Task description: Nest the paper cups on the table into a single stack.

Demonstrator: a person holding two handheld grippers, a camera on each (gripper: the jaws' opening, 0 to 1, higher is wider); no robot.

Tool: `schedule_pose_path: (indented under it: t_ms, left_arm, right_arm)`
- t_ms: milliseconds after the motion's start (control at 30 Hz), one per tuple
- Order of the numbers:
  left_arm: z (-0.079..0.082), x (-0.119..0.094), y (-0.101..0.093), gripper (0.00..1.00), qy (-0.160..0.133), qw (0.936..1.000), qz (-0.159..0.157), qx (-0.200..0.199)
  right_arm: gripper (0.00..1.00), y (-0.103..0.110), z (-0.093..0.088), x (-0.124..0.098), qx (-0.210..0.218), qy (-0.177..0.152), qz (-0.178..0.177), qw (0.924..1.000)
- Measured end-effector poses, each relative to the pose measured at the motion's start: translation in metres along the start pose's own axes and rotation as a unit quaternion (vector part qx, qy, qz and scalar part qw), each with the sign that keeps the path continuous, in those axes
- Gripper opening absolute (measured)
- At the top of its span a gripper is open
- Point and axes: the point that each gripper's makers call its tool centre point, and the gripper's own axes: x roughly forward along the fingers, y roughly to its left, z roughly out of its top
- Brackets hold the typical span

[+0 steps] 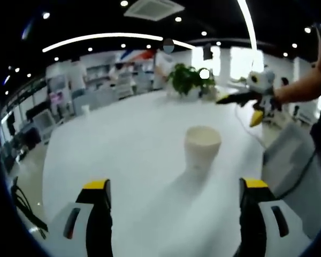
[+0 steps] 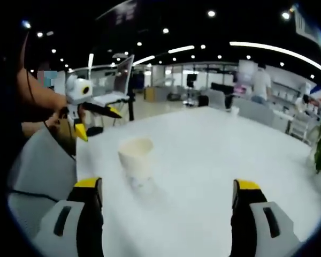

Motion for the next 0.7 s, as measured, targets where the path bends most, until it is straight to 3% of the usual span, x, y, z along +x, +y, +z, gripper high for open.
schedule_pose_path:
  t_ms: [267, 700]
  left_arm:
    - [-0.006, 0.021, -0.005, 0.93, 0.015, 0.9996, -0.022, 0.003]
    - [-0.013, 0.065, -0.028, 0.78, 0.038, 0.9944, -0.091, 0.04]
  right_arm:
    - [0.95, 0.008, -0.007, 0.019, -0.003, 0.009, 0.016, 0.9998]
    - [0.74, 0.034, -0.02, 0.062, -0.03, 0.042, 0.077, 0.9957]
